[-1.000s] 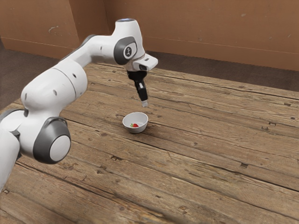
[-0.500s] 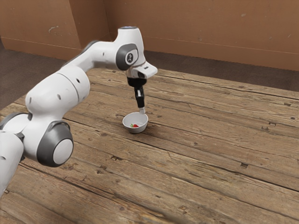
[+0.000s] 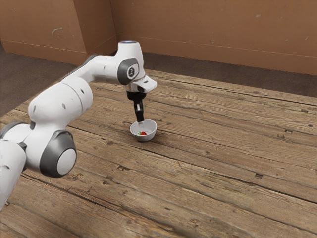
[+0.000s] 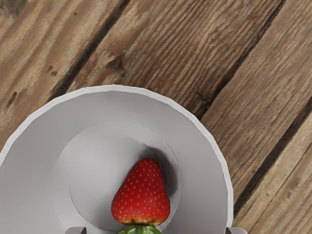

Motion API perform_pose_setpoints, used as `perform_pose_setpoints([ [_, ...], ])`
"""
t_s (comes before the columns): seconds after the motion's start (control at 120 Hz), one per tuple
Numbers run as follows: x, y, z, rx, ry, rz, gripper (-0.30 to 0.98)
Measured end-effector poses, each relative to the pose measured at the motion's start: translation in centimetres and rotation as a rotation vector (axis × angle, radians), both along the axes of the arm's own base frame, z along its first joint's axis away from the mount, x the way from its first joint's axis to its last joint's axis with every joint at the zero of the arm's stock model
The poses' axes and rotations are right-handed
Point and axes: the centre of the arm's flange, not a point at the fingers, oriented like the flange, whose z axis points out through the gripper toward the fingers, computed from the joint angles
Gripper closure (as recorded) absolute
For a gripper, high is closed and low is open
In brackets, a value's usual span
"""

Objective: Take strawberry from the bowl

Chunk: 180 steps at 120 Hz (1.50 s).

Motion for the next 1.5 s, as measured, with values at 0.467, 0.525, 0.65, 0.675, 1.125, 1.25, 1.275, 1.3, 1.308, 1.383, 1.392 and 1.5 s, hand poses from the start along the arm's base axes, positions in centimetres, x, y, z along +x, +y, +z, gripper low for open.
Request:
perform_pose_setpoints([
  [0.467,0.3,-0.8,-2.5,-0.006,0.003,-0.024,0.35],
  [0.525,0.4,-0.9,-2.4,-0.006,-0.007,-0.025,0.35],
  [0.65,0.6,-0.8,-2.5,-0.004,-0.026,-0.026,0.35],
  [0.675,0.7,-0.8,-2.4,-0.003,-0.032,-0.026,0.35],
  [1.125,0.8,-0.1,-4.2,0.006,-0.054,-0.014,0.36],
  [1.25,0.7,0.4,-5.2,0.018,-0.047,-0.007,0.36],
  [1.275,0.7,0.6,-5.4,0.021,-0.044,-0.004,0.36],
  [1.3,0.6,0.8,-5.6,0.023,-0.042,-0.002,0.36],
  [1.308,0.6,0.8,-5.6,0.023,-0.042,-0.001,0.36],
  [1.383,0.6,1.0,-5.9,0.025,-0.042,0.001,0.36],
  [1.392,0.6,1.0,-5.9,0.026,-0.042,0.001,0.36],
  [1.5,0.6,1.0,-6.2,0.025,-0.043,0.003,0.36],
])
